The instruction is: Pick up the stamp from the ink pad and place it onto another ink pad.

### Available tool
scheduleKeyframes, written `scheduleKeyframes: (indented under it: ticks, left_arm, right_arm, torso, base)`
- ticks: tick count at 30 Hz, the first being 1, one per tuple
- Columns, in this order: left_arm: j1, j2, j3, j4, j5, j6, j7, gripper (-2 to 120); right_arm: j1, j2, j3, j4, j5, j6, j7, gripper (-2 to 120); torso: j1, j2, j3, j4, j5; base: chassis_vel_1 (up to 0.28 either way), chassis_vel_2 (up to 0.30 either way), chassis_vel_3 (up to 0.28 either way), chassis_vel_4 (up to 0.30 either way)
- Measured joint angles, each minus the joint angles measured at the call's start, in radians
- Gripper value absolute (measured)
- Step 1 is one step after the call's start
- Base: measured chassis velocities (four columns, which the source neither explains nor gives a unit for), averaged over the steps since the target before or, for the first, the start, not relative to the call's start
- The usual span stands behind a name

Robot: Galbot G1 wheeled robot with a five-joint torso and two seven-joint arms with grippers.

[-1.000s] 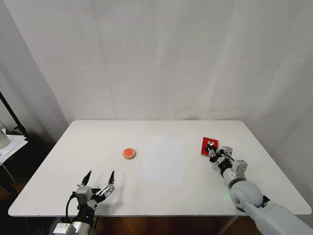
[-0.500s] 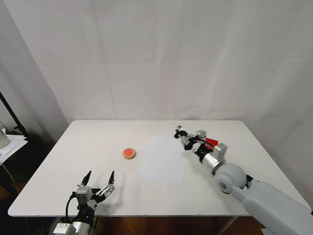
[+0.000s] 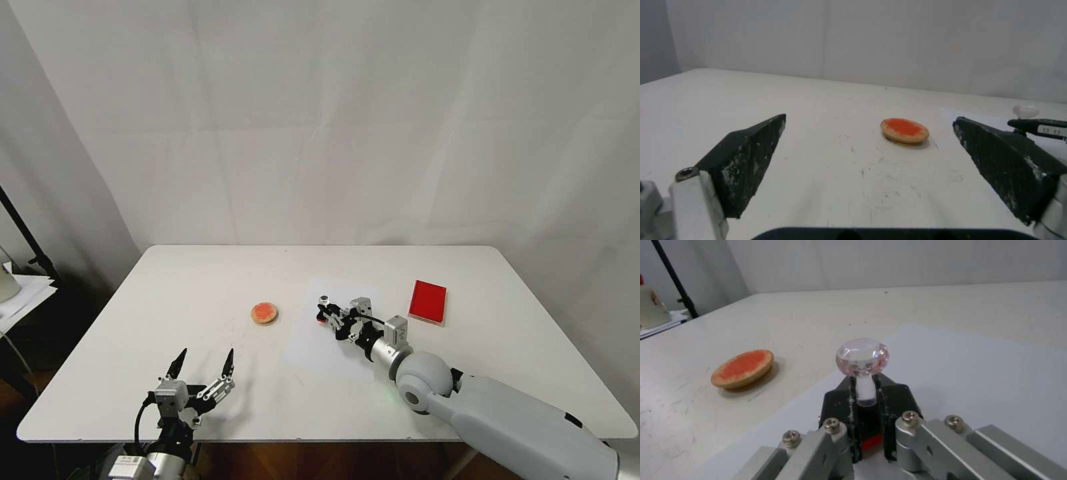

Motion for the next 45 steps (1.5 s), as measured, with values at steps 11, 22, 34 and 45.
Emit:
scheduleKeyframes:
  ticks: [11,22,34,45]
  left_arm:
    - [0.0,0.0,0.0,0.0,0.0,0.0,0.0,100]
    - [0.0,0.0,0.0,0.0,0.0,0.0,0.0,100]
    - [0.0,0.0,0.0,0.0,0.0,0.0,0.0,100]
    - [0.0,0.0,0.0,0.0,0.0,0.0,0.0,100]
  right_arm:
    - [-0.043,-0.001,0.004,-0.012,-0.075,0.021,-0.003,8]
    - [0.052,-0.015,0.015,0.026,-0.022,0.053,-0.026,8]
    - [0.246,0.198,-0.149,-0.112,-0.039,0.053,-0.054,8]
    - [0.212,0.295,-0.182,-0.207,-0.107,0.052,-0.041,8]
  torso:
    - [0.0,0.0,0.0,0.0001,0.0002]
    - [0.0,0.0,0.0,-0.0002,-0.0001]
    - [0.0,0.0,0.0,0.0004,-0.0002]
    - [0.0,0.0,0.0,0.0,-0.0003]
  base:
    - [0.0,0.0,0.0,0.0]
    - [0.0,0.0,0.0,0.0]
    - [0.0,0.0,0.0,0.0]
    - [0.0,0.0,0.0,0.0]
